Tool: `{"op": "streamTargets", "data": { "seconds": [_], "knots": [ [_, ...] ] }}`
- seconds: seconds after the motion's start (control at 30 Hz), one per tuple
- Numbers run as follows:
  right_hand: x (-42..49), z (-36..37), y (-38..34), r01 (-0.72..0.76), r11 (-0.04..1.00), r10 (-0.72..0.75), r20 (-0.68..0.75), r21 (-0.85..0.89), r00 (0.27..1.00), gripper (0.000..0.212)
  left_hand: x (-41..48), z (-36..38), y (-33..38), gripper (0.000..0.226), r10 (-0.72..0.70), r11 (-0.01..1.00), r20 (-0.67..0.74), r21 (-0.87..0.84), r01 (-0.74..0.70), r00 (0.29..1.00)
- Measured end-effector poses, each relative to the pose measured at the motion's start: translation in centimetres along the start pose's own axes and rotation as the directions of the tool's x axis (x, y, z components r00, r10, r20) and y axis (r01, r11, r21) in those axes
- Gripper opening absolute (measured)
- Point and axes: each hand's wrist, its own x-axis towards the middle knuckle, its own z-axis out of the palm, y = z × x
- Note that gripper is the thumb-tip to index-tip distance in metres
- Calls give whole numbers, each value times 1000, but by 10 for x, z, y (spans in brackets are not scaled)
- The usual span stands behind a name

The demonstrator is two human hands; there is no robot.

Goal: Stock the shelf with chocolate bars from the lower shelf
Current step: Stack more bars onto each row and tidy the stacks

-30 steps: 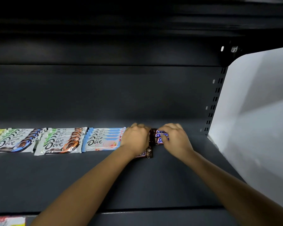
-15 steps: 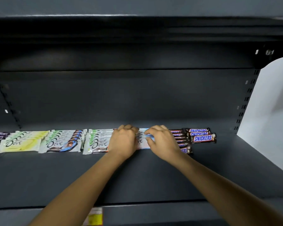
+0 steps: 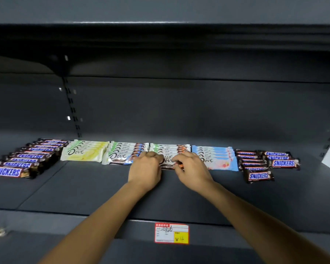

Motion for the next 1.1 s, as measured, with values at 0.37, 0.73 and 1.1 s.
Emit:
{"op": "streamTargets", "data": {
  "seconds": [0.37,0.73,1.1],
  "knots": [
    [25,39,-57,76,997,-76,59,-4,995,26,-28,-15,-88,38,-184,978,-45,93,188,982],
    [69,102,-156,60,998,-62,64,36,996,27,-36,-32,-213,39,-258,947,-80,176,268,963],
    [95,170,-300,192,952,-223,109,239,969,33,-68,-102,-371,35,-629,760,-165,-337,556,759]
  ]
}}
